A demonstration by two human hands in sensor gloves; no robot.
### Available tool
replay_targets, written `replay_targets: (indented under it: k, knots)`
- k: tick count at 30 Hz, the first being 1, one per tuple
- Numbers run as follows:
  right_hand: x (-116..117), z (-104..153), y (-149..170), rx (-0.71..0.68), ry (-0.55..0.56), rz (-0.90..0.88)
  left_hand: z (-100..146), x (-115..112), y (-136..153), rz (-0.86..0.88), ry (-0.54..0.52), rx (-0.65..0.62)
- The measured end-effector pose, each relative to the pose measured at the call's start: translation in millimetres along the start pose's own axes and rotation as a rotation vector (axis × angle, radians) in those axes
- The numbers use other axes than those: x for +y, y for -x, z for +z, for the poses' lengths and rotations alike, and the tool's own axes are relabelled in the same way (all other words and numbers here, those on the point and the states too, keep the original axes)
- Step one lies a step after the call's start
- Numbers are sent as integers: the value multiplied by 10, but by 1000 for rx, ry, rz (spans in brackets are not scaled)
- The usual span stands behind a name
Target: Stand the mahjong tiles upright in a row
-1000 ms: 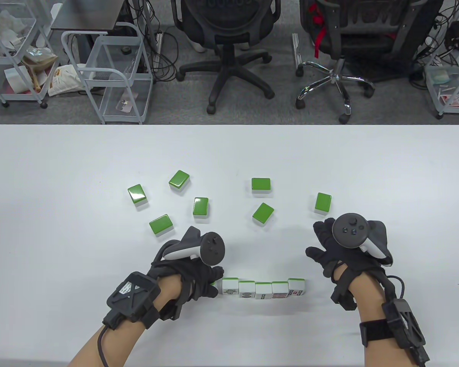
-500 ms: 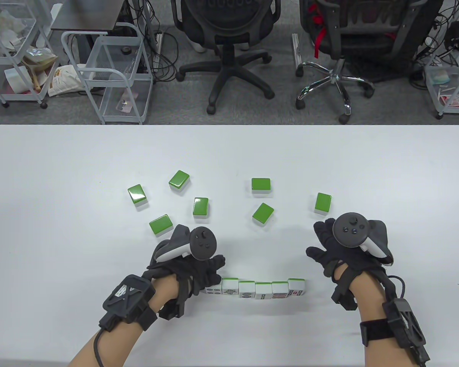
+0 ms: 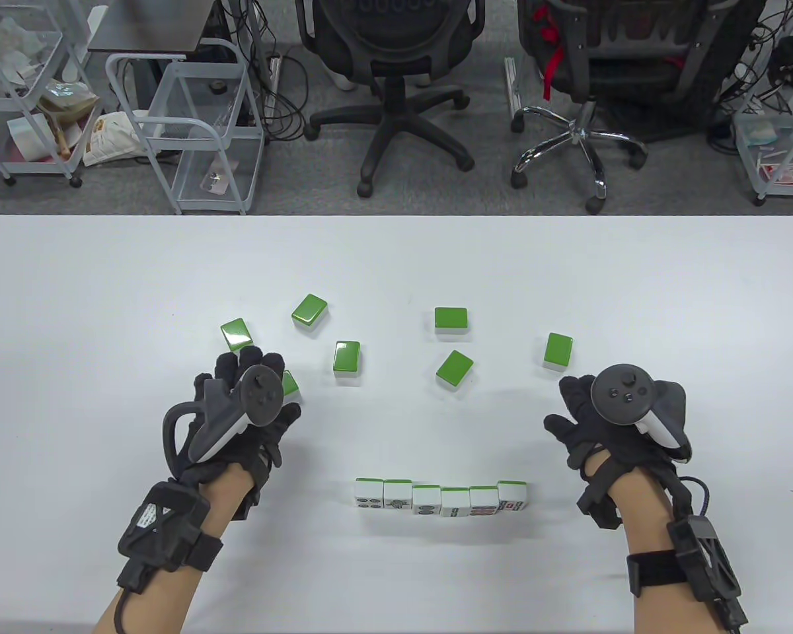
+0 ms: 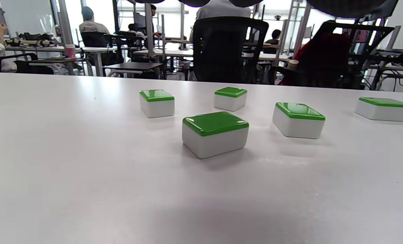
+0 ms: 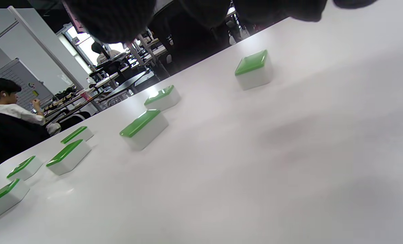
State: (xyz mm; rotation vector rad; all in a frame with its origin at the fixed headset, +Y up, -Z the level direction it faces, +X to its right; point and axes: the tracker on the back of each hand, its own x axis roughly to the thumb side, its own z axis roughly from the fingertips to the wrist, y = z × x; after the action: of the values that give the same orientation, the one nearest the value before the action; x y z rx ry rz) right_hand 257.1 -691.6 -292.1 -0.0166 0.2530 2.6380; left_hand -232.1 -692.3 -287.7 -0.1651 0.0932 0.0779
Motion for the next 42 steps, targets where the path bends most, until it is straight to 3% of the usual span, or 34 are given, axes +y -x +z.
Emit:
replay_targets:
  k: [4, 7, 10, 16, 22, 25, 29, 31, 36, 42]
  knots:
    - [-55, -108, 40, 54, 81, 19, -44, -95, 164, 45, 21, 40]
    - [-83, -274, -27, 69, 112, 130, -76, -151, 222, 22, 43, 49]
    - [-74, -480, -110, 4, 63, 256, -94, -164, 241, 34, 50, 46]
    - [85, -990, -128, 92, -19, 392, -108, -156, 254, 31, 37, 38]
    - [299, -1327, -113, 121, -109, 456, -120, -157, 266, 39, 45, 39]
    - [418, -1438, -139, 105, -123, 571, -127, -155, 263, 34, 43, 31]
    - [451, -1428, -213, 44, -20, 672, -134, -158, 265, 41, 47, 27]
    - [449, -1397, -211, 44, -73, 632, -130, -163, 262, 42, 53, 25]
    - [350, -1115, -198, -17, -294, 342, -119, -179, 245, 48, 69, 15]
    - [449, -534, -194, -94, -713, 187, -117, -200, 207, 38, 84, 3]
